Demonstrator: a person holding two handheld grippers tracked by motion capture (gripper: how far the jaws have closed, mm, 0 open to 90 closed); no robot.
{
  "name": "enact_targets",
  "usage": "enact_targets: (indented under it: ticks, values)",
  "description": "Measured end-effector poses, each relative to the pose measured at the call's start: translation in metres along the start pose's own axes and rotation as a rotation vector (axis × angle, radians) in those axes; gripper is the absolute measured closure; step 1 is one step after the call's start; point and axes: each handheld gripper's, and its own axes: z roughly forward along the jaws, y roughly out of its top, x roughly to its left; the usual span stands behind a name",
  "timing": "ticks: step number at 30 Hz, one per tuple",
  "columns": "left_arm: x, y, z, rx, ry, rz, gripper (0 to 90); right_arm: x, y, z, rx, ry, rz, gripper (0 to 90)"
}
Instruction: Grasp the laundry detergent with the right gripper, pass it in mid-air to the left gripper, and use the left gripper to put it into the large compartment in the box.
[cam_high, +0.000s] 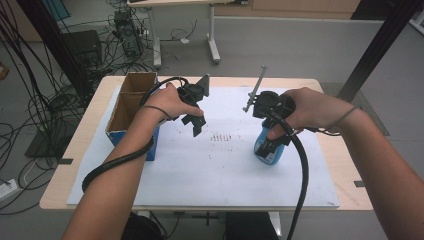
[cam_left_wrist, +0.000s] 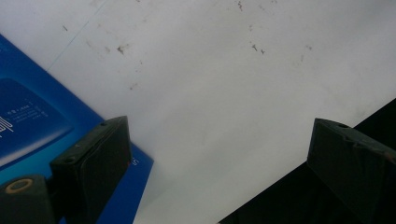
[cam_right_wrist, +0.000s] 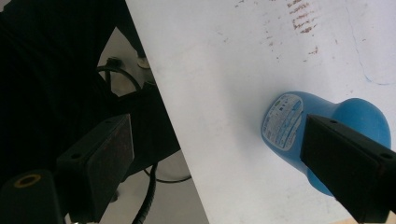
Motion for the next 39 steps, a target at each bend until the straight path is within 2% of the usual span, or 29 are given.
enact_targets:
  ticks: [7,21,33,39]
  values:
    - [0.001,0.0,0.001,-0.008,-0.011,-0.001,7.1,-0.001,-0.001,0.001,0.0,0.002,-0.004,9.3]
    - [0.003,0.001,0.002,-0.002,-0.001,-0.008,7.1,-0.002,-0.004,0.003,-0.008,0.01,0.002,9.3]
    - [0.003,0.001,0.003,0.001,-0.004,-0.004,7.1,-0.006,-0.018,0.006,-0.005,0.009,0.033,9.2]
    - [0.003,-0.001,0.002,-0.015,-0.008,-0.005,7.1,-0.009,-0.031,0.01,-0.002,0.009,0.06,9.2]
